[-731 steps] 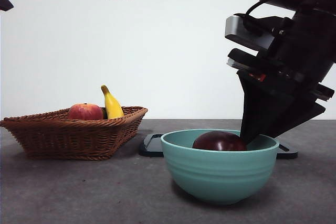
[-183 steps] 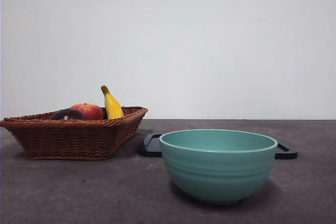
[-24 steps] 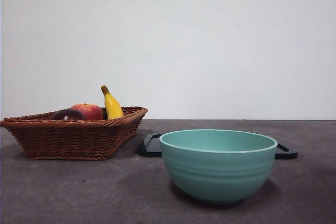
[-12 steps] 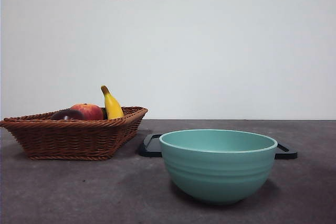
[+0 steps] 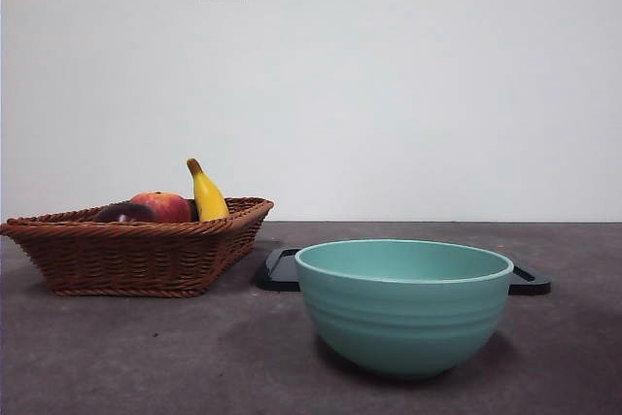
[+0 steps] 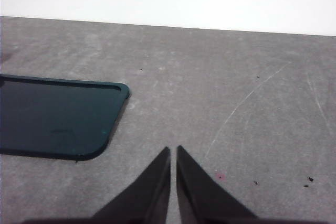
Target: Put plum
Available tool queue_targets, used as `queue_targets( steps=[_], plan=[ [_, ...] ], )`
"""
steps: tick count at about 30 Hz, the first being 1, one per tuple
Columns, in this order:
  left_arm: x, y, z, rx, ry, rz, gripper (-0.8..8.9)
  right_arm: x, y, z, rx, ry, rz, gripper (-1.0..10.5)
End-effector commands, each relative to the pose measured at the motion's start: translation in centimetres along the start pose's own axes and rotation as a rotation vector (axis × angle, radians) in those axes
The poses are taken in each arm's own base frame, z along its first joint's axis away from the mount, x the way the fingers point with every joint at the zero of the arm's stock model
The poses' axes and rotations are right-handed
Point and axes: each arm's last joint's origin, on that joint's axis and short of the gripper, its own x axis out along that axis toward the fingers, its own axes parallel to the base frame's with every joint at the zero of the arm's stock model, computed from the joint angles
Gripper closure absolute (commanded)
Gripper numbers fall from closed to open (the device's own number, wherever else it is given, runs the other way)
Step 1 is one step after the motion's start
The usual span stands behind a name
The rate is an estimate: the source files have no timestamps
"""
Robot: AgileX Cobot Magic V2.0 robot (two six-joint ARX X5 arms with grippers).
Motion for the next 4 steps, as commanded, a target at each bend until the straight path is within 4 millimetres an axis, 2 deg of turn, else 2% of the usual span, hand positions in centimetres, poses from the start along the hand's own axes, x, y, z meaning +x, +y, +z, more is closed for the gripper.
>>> queue_targets(
  steps=[1,4],
  plan=[
    [0.19,0.01,-0.73,-0.004,0.027,0.003,8.07,0.04,-0.02,-0.12,0.005,0.000,-0.002,9.3],
    [0.19,0.01,-0.73,-0.004,0.027,0.003,8.07,0.04,-0.01,-0.12,0.005,0.000,-0.001,9.3]
  ],
)
